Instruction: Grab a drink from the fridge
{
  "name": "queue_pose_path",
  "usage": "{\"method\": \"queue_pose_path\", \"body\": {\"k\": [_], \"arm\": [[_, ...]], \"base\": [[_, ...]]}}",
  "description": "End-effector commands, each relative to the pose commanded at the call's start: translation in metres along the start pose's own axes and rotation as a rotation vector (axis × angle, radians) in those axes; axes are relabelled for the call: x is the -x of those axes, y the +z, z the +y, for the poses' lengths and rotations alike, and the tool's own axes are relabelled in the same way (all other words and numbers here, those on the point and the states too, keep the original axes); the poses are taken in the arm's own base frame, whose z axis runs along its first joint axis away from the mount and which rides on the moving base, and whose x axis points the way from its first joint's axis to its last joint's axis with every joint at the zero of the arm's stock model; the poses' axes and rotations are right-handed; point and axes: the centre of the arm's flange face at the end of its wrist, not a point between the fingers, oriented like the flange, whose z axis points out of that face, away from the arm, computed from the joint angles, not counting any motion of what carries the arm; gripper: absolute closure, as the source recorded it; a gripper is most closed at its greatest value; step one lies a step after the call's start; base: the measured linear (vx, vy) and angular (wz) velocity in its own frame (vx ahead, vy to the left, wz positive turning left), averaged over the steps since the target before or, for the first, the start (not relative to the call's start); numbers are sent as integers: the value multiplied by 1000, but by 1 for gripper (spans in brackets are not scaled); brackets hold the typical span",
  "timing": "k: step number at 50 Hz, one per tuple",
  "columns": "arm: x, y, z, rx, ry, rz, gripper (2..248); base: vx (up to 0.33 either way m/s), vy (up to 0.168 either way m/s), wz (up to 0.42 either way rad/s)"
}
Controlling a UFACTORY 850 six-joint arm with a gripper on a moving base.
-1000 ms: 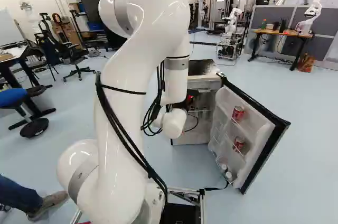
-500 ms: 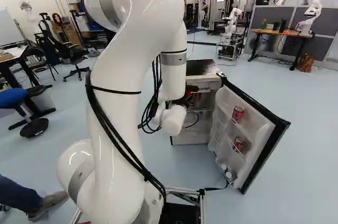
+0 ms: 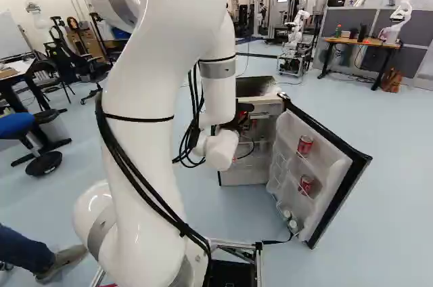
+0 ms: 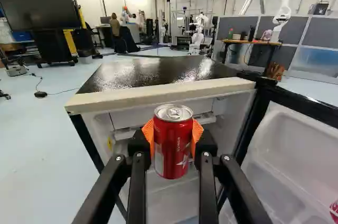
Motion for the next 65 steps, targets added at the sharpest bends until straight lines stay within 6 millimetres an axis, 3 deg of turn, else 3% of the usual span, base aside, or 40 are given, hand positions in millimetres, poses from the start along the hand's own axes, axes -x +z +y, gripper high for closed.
{"method": "queue_pose_path", "body": {"k": [31,65], "arm": [[-29,3,0,-3,-22,42,158],[-60,25,-1,-15,-49,91,158]], "base": [[0,0,0],[0,0,0]]}}
